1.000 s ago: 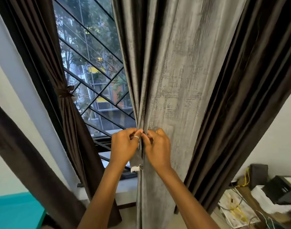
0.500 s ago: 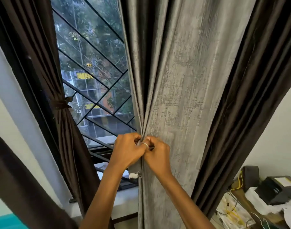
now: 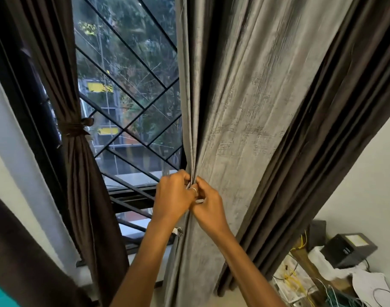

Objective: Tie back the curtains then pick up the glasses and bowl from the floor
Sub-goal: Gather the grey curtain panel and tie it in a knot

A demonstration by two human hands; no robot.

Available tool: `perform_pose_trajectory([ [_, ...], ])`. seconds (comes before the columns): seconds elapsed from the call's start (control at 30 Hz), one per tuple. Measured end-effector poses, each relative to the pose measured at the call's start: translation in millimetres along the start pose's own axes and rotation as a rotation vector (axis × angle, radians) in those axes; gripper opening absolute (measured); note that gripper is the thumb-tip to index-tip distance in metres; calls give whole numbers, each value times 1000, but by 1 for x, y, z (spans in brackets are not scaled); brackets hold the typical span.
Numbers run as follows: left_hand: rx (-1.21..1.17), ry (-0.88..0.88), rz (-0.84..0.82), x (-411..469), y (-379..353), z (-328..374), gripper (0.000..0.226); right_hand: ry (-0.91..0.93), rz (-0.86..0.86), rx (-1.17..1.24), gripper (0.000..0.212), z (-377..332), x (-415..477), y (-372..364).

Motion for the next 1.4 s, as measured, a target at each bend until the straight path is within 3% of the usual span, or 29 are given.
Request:
perform_pose_trajectory([
  [0.33,139,23,97,-8,-10,15,17,71,3,-151,39,14,6,13],
  [0.43,152,46,127,-12,-11,20,17,113,-12,-190,32,18,10,17],
  [0.53,144,56,162,-14,-9,22,19,183,-80,-200,56,12,11,23],
  [0.67,135,74,183,-15,-1,13,20,187,-225,-192,69,17,18,31],
  [0.77,125,87,169,-15,7,7,41,108,-102,-172,52,33,30,61],
  [0.83,102,112,158,-17,13,3,40,-6,119,-177,34,52,42,97],
  [0.9,78,118,158,-20,19,2,40,-124,259,-192,36,69,56,133],
  [1.03,43,127,131,-24,22,-1,40,-289,182,-35,63,85,80,168],
  [1.13,27,136,110,-25,23,-1,35,-326,59,185,58,86,90,176],
  [1.2,22,141,101,-25,23,-1,37,-300,-7,230,43,87,94,182],
  [1.33,32,144,131,-26,21,1,40,-187,54,30,12,88,91,205],
  [1.4,40,144,150,-27,16,5,41,-118,200,-243,27,87,82,219],
])
Point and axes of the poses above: each hand's wrist, its own x-axis towards the middle knuckle, its own y-axis out of the back of the hand, z = x × y, the point moved 7 cm from there along x, towards the middle knuckle, and after that the axes turned 5 degrees about z, right-handed, at the moved point
